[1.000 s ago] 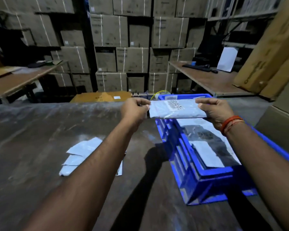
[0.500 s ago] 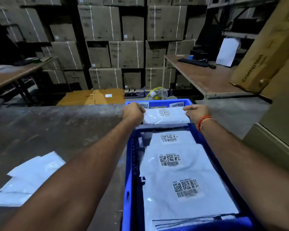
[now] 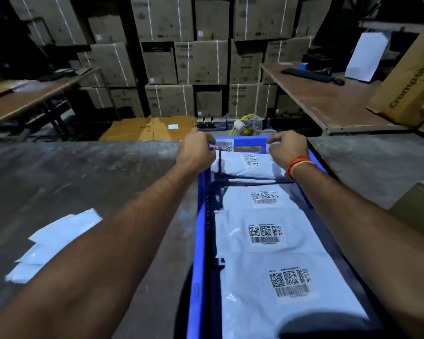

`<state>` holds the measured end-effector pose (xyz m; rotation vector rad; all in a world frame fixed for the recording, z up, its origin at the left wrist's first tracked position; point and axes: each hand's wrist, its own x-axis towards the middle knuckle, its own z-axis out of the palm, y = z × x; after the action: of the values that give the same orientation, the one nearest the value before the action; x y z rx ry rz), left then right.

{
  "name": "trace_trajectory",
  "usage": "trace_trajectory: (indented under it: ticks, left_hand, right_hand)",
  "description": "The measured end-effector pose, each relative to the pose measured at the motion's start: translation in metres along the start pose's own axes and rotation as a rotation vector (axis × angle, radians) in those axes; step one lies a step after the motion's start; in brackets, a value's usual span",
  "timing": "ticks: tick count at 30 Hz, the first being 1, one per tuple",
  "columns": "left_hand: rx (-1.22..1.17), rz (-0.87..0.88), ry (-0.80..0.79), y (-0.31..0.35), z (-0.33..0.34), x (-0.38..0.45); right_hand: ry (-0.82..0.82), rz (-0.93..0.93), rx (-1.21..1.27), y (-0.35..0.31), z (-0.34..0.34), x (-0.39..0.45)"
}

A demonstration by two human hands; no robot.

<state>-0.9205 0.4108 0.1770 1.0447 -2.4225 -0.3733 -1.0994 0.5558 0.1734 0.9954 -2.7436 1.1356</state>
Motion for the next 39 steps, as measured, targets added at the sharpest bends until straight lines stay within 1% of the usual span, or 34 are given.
trace_trajectory:
  ticks: [2,5,8,12,15,18,20,22,25,27,30,32,35,37,39]
  left_hand:
    - [-0.02,0.024,0.018,-0.017,-0.015,-0.006]
    - [-0.042,0.007,0.019,-0.052,-0.042,-0.021]
    - [-0.032,0.016,-0.034,-0.1,-0.07,-0.037]
    - [0.071,0.056,-0.159,-0.177,-0.099,-0.068]
    - [0.192,0.101,-0.311,-0.245,-0.113,-0.102]
    - [0.246,0.093,-0.45,-0.301,-0.111,-0.132]
    - [0.261,0.087,-0.491,-0.332,-0.107,-0.148]
    - [0.265,0.119,-0.509,-0.353,-0.1,-0.161]
    - [0.268,0.171,-0.566,-0.376,-0.091,-0.173]
    - [0.257,0.193,-0.582,-0.382,-0.088,-0.179]
    - [0.231,0.203,-0.572,-0.395,-0.082,-0.183]
    - [0.229,0.221,-0.522,-0.398,-0.08,-0.185]
    - [0.172,0.177,-0.439,-0.395,-0.084,-0.186]
    - [0.123,0.143,-0.364,-0.396,-0.087,-0.186]
    - [0.104,0.156,-0.293,-0.398,-0.086,-0.185]
  right_hand:
    - [-0.029,-0.13,-0.018,-0.029,-0.002,-0.011]
    - [-0.1,-0.349,-0.076,-0.082,0.01,-0.04]
    - [-0.158,-0.463,-0.121,-0.135,0.032,-0.077]
    - [-0.258,-0.471,-0.137,-0.196,0.078,-0.129]
    - [-0.373,-0.461,-0.114,-0.228,0.139,-0.172]
    - [-0.481,-0.413,-0.107,-0.235,0.201,-0.218]
    - [-0.551,-0.403,-0.139,-0.233,0.238,-0.247]
    - [-0.636,-0.434,-0.208,-0.227,0.267,-0.27]
    - [-0.716,-0.504,-0.345,-0.222,0.296,-0.295]
    - [-0.704,-0.52,-0.383,-0.219,0.299,-0.303]
    - [-0.635,-0.444,-0.323,-0.216,0.298,-0.309]
    - [-0.564,-0.389,-0.262,-0.213,0.291,-0.307]
    - [-0.459,-0.397,-0.19,-0.209,0.275,-0.306]
    - [-0.429,-0.351,-0.044,-0.207,0.257,-0.307]
    - [-0.36,-0.301,0.145,-0.201,0.238,-0.308]
